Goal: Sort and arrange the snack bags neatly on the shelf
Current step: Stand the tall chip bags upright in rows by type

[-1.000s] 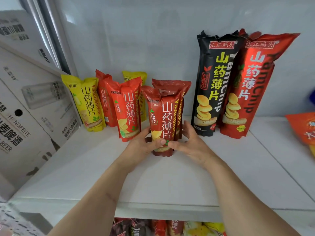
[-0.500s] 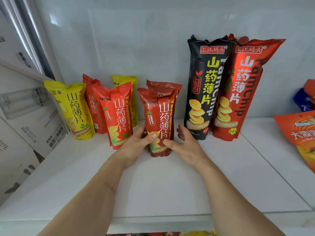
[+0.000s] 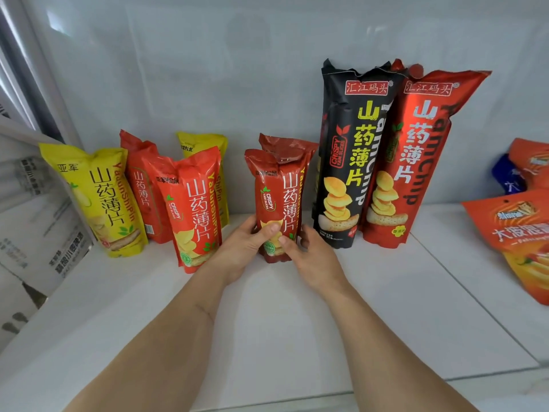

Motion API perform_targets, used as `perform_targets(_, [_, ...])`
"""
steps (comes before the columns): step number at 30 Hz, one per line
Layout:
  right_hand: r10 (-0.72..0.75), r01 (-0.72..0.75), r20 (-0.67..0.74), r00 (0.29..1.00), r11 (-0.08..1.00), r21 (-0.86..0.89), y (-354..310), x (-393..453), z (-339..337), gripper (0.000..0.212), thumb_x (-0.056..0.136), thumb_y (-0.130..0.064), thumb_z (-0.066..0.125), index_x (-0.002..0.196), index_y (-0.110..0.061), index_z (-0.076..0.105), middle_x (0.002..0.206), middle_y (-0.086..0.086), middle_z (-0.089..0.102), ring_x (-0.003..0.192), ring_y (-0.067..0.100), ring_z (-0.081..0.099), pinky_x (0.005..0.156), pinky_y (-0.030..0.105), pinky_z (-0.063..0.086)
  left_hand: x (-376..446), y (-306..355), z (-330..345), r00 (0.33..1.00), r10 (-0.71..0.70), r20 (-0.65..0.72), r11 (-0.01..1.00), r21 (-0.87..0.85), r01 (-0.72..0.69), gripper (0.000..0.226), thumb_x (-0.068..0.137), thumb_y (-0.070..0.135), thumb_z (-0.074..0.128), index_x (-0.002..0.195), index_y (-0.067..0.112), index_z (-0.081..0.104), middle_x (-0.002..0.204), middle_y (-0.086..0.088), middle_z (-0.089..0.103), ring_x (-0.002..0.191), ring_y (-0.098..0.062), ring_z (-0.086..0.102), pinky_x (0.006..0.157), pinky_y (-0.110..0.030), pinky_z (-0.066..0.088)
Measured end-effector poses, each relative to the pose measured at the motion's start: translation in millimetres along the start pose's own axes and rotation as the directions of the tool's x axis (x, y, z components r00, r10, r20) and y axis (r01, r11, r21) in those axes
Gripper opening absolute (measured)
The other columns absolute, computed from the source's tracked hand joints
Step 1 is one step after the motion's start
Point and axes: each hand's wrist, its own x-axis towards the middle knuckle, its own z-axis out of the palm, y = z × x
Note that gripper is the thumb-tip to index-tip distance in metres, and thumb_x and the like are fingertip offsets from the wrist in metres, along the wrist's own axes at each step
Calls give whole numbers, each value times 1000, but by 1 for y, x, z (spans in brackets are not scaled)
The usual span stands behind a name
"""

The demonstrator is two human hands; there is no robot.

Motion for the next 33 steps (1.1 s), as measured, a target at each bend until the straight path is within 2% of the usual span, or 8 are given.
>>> perform_targets(6, [36,-49,-116,993,993,-111,2,11,2,42,94,-48,58,127,-22,55,112,-11,64,101,9,62,72,14,43,22,2,6,1000,6,-17,1000,-19,-7,66,77,44,73,137,30,50,124,6,68,112,-12,65,88,-26,52])
perform_targets(10, [56,-113,-211,976,957,-267,1,23,4,37,96,-48,54,110,-15,61,100,-4,65,87,14,59,68,25,41,36,1,11,999,16,-44,999,-43,-18,64,78,41,74,136,30,50,122,6,68,109,-12,66,83,-23,53])
perform_targets(16, [86,-190,-331,940,936,-297,4,35,9,35,96,-47,54,89,-14,61,83,-1,64,79,20,61,51,24,32,56,-1,12,999,4,-52,1000,-11,-4,90,60,61,83,139,33,51,125,6,69,115,-18,65,103,-42,51])
perform_targets(19, [96,-211,-364,927,933,-291,6,37,10,36,97,-46,54,87,-12,61,83,2,66,75,20,57,50,25,31,61,-2,13,999,3,-49,1000,-9,-3,85,58,60,84,133,34,55,122,6,70,113,-18,67,103,-44,51])
perform_targets(24, [88,-186,-386,919,956,-227,7,32,13,33,96,-43,56,91,-12,65,87,2,69,80,22,64,64,30,46,55,-4,13,999,13,-42,1000,-5,-13,76,73,46,79,140,27,50,126,5,68,111,-13,67,99,-35,53])
perform_targets(27, [90,-177,-391,916,965,-192,3,23,14,30,96,-40,56,87,-12,63,83,2,67,80,23,63,64,30,45,37,0,14,998,10,-69,998,67,-6,70,79,48,78,139,24,52,127,5,67,108,-6,66,93,-25,53])
perform_targets(30, [67,-162,-375,925,960,-228,-2,10,15,29,98,-36,53,94,-11,67,86,1,67,85,23,63,65,29,41,11,2,14,991,-1,-133,976,214,29,73,75,62,73,134,22,58,129,6,66,114,-8,63,100,-27,46])
perform_targets(33, [-33,-89,-325,945,931,-354,-7,-2,18,28,99,-32,51,103,-11,69,99,6,71,92,26,64,69,32,47,-18,6,9,968,23,-251,887,453,96,60,92,51,62,142,19,52,137,5,57,122,-14,56,97,-25,40])
